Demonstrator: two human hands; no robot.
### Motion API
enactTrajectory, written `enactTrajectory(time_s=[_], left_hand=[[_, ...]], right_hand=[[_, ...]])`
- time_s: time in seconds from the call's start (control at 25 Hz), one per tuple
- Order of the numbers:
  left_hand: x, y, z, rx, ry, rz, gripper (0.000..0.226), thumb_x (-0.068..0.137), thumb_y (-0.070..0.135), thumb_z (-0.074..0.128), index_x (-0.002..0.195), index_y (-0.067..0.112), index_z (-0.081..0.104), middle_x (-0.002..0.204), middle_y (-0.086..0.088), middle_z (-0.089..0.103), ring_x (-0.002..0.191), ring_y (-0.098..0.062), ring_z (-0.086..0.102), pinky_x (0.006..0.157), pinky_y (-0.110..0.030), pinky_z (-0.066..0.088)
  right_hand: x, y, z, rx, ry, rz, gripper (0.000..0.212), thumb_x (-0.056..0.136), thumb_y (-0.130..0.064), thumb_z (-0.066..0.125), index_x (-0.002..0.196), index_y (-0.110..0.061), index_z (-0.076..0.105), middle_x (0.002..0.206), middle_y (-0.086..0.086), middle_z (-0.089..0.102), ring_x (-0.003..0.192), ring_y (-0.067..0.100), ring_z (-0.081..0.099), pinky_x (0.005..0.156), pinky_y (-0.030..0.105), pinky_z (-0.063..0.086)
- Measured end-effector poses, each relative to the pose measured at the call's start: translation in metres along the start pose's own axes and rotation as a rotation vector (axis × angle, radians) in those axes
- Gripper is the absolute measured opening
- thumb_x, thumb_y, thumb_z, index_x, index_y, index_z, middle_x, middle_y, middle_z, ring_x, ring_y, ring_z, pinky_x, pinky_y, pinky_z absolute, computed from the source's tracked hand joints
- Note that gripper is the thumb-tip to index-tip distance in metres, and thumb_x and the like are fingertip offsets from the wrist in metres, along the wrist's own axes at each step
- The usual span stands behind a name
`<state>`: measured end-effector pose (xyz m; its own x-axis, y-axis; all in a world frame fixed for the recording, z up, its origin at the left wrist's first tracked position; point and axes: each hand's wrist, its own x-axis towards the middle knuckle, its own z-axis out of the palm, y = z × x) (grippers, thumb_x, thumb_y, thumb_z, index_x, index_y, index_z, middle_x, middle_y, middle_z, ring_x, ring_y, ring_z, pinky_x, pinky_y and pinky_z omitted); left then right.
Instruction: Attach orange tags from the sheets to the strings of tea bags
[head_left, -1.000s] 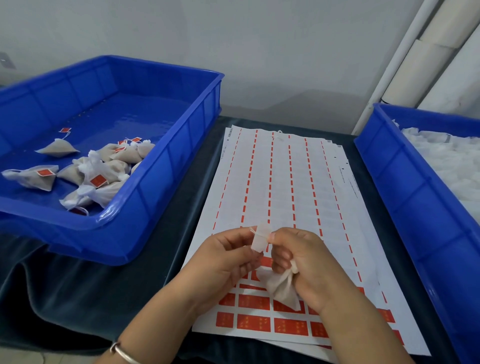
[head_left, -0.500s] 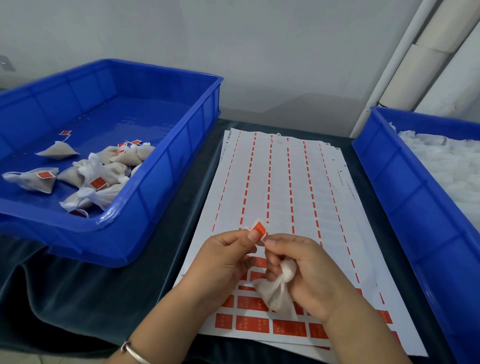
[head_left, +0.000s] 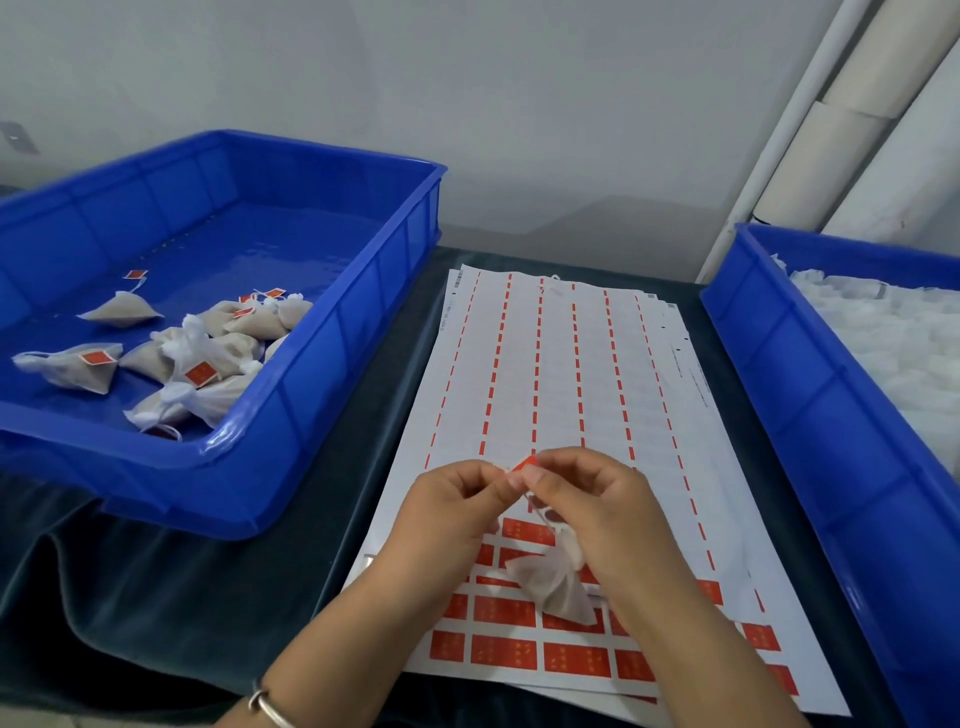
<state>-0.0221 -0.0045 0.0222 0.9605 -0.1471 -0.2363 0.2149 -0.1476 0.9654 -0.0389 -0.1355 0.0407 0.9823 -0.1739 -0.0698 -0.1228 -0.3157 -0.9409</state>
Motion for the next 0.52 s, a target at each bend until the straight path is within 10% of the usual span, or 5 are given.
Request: enactTrajectory(time_s=[0.32,0.52], left_hand=[[0.003,0.052,-0.008,0.298,-0.029,0.24,0.013,0.079,0.039,0.063,0.068,0.032,0.064,0.059,0.018,0.064,0.053,0.005,0.056,0.047,-0.005,0.041],[0.01,0.12,-0.05,0.228,0.268,0.533,0.01,0.077,0.032,0.07,0.068,0.035,0.067,0.064,0.017,0.067,0.056,0.003,0.06,0.053,-0.01,0.05]], right_hand=[[-0.004,-0.019,-0.015,-0.027,0.136,-0.167,0.005,0.075,-0.048,0.056,0.072,-0.049,0.06,0.067,-0.036,0.063,0.073,-0.011,0.06,0.054,-0.002,0.042],[-0.009,-0.022,-0.019,0.088,0.079,-0.169,0.031,0.071,-0.055,0.044,0.1,-0.057,0.051,0.082,-0.03,0.066,0.075,-0.006,0.062,0.056,0.005,0.048]])
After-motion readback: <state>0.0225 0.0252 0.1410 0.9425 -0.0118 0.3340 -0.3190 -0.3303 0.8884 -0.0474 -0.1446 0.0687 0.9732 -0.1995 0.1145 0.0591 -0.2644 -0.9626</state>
